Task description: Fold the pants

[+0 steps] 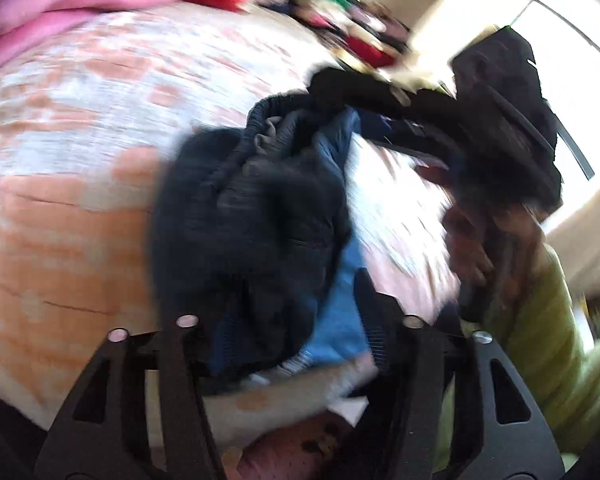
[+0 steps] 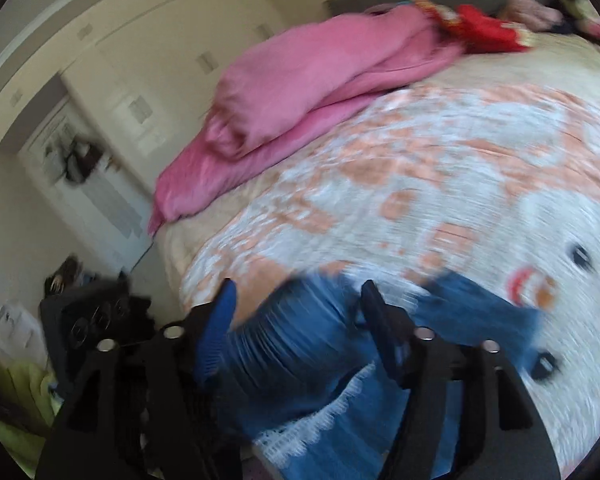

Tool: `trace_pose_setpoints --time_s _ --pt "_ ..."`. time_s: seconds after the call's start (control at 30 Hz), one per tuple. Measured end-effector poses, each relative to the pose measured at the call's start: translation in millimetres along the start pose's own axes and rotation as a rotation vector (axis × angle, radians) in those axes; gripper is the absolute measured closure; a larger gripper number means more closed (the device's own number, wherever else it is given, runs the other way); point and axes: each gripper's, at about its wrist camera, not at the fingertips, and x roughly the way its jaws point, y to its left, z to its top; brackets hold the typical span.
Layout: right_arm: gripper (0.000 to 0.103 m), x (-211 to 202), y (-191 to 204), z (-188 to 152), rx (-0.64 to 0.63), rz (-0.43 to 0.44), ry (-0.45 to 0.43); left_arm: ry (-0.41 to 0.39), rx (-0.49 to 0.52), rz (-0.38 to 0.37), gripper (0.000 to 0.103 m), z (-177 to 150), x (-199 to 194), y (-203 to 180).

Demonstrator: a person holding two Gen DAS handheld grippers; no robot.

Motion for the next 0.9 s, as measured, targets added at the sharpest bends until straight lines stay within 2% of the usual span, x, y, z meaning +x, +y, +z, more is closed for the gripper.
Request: trace_pose_setpoints --time_s 0.07,0.1,0.13,0.17,0.23,0.33,0.43,0.47,0.5,0.53,0.63,0.67,0.73,0.77,0.9 --pt "0.037 -17 -20 -14 0.068 -0.045 -0.027 0.014 0.037 -0.030 0.055 -7 1 -8" --pt "0.033 -22 -25 -20 0.086 -0.066 -0.030 0.007 0.046 -0.018 0.055 -8 -1 -9" --pt "0.030 -27 -33 -28 0.112 -0.088 -0.030 -0.011 0.056 0.017 0.055 -8 -5 -8" --pt "0.030 -30 -37 -35 0.130 -0.103 -0.028 -0.035 0.066 0.074 0.055 -9 -10 -5" --pt "0.030 -32 -44 -47 0.157 -0.131 -0.018 -0.052 0.056 0.137 0.055 -8 -13 3" --pt "0.030 -21 -45 -59 0.180 -0.155 0.022 -0.015 0.041 0.205 0.056 -5 0 14" --pt "0.031 0 -44 -67 0.194 -0.189 0.100 0.033 0.042 0.220 0.058 -12 17 13" --pt "0.038 7 -43 -69 0.189 -0.197 0.122 0.049 0.063 0.245 0.058 -12 25 12" --pt "0.053 12 -37 -69 0.172 -0.196 0.125 0.058 0.078 0.264 0.058 -15 29 10" --pt "0.055 13 -28 -68 0.128 -0.192 0.108 0.060 0.085 0.274 0.058 -16 31 8" --pt "0.057 2 -19 -63 0.101 -0.166 0.045 0.055 0.077 0.272 0.058 -15 27 10" --pt "0.058 1 -20 -64 0.095 -0.190 0.046 0.053 0.076 0.271 0.058 -15 25 10" --pt "0.057 6 -27 -69 0.074 -0.309 0.095 0.054 0.081 0.267 0.058 -16 26 8" --pt "0.057 9 -30 -71 0.077 -0.335 0.109 0.056 0.082 0.265 0.058 -16 26 5" --pt "0.046 6 -30 -75 0.090 -0.329 0.092 0.059 0.078 0.269 0.057 -16 25 5"
